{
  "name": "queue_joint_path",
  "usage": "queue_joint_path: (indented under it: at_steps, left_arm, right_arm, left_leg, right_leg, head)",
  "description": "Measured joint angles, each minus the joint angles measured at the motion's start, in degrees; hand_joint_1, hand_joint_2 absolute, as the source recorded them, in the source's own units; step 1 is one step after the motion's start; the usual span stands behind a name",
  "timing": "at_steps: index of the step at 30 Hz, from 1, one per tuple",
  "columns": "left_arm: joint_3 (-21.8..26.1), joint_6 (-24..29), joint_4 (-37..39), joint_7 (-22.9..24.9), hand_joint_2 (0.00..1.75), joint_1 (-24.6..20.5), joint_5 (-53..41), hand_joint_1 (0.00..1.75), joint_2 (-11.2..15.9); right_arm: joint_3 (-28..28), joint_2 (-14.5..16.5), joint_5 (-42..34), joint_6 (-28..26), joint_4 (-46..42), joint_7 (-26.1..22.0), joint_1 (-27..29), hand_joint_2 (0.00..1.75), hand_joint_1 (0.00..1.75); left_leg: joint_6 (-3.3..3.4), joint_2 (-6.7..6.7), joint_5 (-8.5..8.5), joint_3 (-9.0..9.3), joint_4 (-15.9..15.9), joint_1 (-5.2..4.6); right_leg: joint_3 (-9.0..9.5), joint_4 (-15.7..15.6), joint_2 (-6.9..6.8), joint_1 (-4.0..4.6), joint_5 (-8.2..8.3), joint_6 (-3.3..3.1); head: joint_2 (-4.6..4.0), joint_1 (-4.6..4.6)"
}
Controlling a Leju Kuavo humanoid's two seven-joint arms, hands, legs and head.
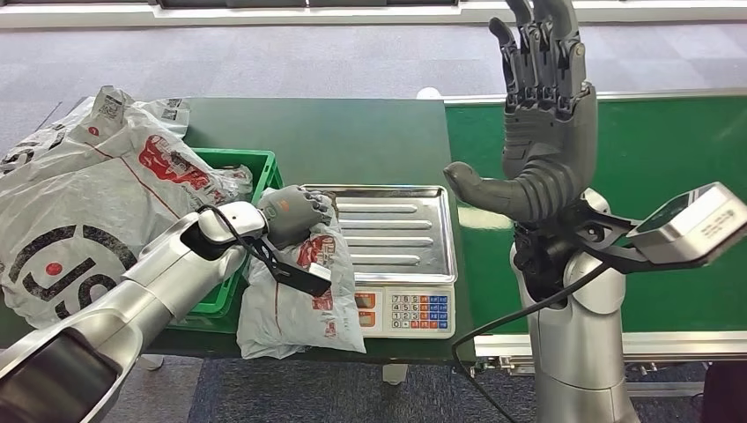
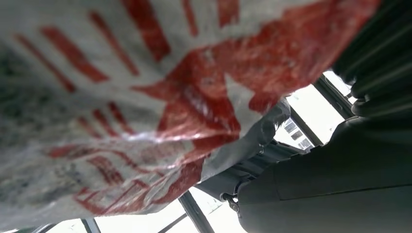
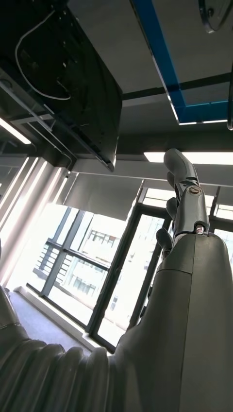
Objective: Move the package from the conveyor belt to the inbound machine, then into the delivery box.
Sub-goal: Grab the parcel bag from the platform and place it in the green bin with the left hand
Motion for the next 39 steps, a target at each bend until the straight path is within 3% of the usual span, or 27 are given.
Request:
queue_joint_path:
  at_steps: [25, 27, 29, 31, 35, 39]
  left_arm:
    - [0.1, 0.5, -0.9, 0.5, 1.75, 0.4, -0.5, 1.75, 0.5]
    - [0.5, 5.3, -2.0, 5.5, 1.75, 0.3, -5.8, 1.75, 1.1]
    - [2.6, 13.1, -5.0, 16.0, 1.75, -0.2, -16.1, 1.75, 2.7]
    - [7.2, 16.3, -8.7, 23.9, 1.75, -1.5, -24.3, 1.75, 4.1]
    - [15.9, 15.3, -12.8, 26.0, 1.75, -3.7, -27.3, 1.75, 4.9]
    - [19.2, 15.6, -14.5, 27.0, 1.75, -3.9, -27.4, 1.75, 4.9]
  right_arm:
    - [0.0, 0.0, 0.0, 0.0, 0.0, 0.0, 0.2, 1.75, 0.00]
    - [-0.1, 0.0, 0.3, 0.0, -0.2, 0.0, 0.4, 1.75, 0.00]
    - [-0.3, 0.0, 0.9, 0.0, -0.9, -0.2, 1.0, 1.75, 0.00]
    - [-0.6, 0.0, 1.2, 0.3, -1.6, -0.3, 1.8, 1.75, 0.00]
    - [-1.2, 0.1, 1.7, 0.8, -2.3, -0.2, 2.3, 1.75, 0.00]
    - [-1.4, 0.3, 1.9, 1.0, -2.5, -0.2, 2.3, 1.75, 0.00]
  left_leg:
    - [-0.01, 0.01, 0.00, -0.29, 0.0, 0.01]
    - [-0.06, 0.02, 0.04, -0.34, 0.0, 0.04]
    - [-0.14, 0.06, 0.11, -0.54, 0.0, 0.11]
    - [-0.20, 0.09, 0.16, -0.74, 0.0, 0.15]
    - [-0.23, 0.07, 0.21, -0.83, 0.0, 0.17]
    - [-0.23, 0.07, 0.22, -0.91, 0.0, 0.17]
  right_leg:
    - [-0.30, 0.0, 0.00, 0.04, 0.00, -0.01]
    - [-0.39, 0.0, 0.02, 0.07, 0.04, -0.07]
    - [-0.64, 0.0, 0.09, 0.11, 0.15, -0.18]
    - [-0.88, 0.0, 0.14, 0.14, 0.24, -0.25]
    - [-0.96, 0.0, 0.12, 0.17, 0.26, -0.25]
    - [-1.02, 0.0, 0.12, 0.19, 0.26, -0.26]
  head:
    - [0.00, 0.00]
    - [0.00, 0.01]
    - [0.00, 0.01]
    - [0.00, 0.01]
    - [0.00, 0.01]
    - [0.00, 0.01]
